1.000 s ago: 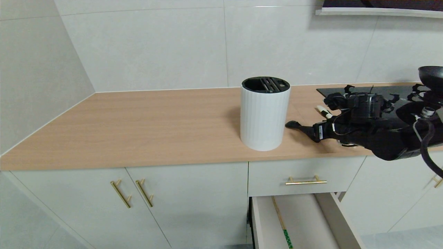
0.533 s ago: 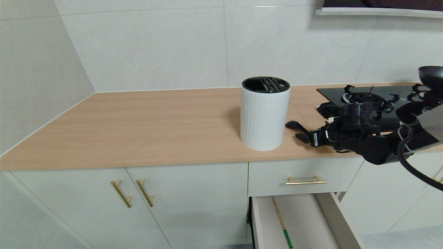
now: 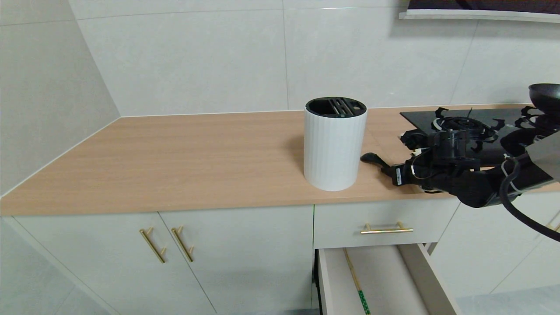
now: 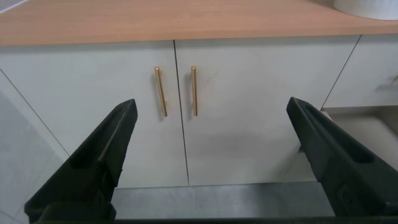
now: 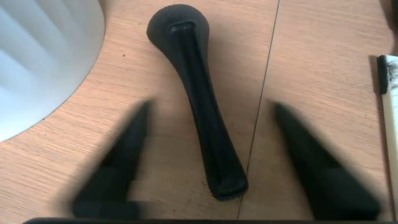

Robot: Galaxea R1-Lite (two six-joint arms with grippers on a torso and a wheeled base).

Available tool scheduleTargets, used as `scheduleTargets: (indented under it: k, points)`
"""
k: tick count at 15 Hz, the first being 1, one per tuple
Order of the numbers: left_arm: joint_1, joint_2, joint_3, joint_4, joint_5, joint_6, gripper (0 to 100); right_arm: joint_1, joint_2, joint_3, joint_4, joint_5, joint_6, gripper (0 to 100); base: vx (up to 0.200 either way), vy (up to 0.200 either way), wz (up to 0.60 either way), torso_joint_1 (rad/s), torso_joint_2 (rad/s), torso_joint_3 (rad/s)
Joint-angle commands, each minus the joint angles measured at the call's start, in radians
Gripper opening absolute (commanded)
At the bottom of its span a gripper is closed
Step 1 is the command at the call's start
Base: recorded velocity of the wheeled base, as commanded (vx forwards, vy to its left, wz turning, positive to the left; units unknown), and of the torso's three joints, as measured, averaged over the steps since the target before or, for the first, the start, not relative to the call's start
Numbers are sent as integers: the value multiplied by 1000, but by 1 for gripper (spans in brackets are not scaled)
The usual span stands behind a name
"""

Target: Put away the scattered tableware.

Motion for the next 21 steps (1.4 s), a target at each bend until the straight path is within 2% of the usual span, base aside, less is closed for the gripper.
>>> scheduleTargets:
  k: [1, 8, 11, 12, 16, 20, 21]
  points:
    - [0, 2, 0, -1, 1, 0, 100, 0, 6, -2, 4, 1, -1, 0, 0, 0, 0, 0, 0, 0]
    - [0, 2, 0, -1, 1, 0, 100, 2, -11, 1, 5, 1, 1, 0, 0, 0, 0, 0, 0, 0]
    - [0, 2, 0, -1, 1, 0, 100, 4, -75, 2, 60, -1, 13, 0, 0, 0, 0, 0, 0, 0]
    - [0, 2, 0, -1, 1, 0, 100, 8, -169, -1, 174, -1, 65, 0, 0, 0, 0, 0, 0, 0]
    - [0, 2, 0, -1, 1, 0, 100, 39, -405, -2, 468, -21, 157, 0, 0, 0, 0, 0, 0, 0]
    - [0, 2, 0, -1, 1, 0, 100, 37, -524, 71, 511, -13, 180, 0, 0, 0, 0, 0, 0, 0]
    - [0, 2, 0, -1, 1, 0, 100, 37, -606, 177, 513, -12, 180, 0, 0, 0, 0, 0, 0, 0]
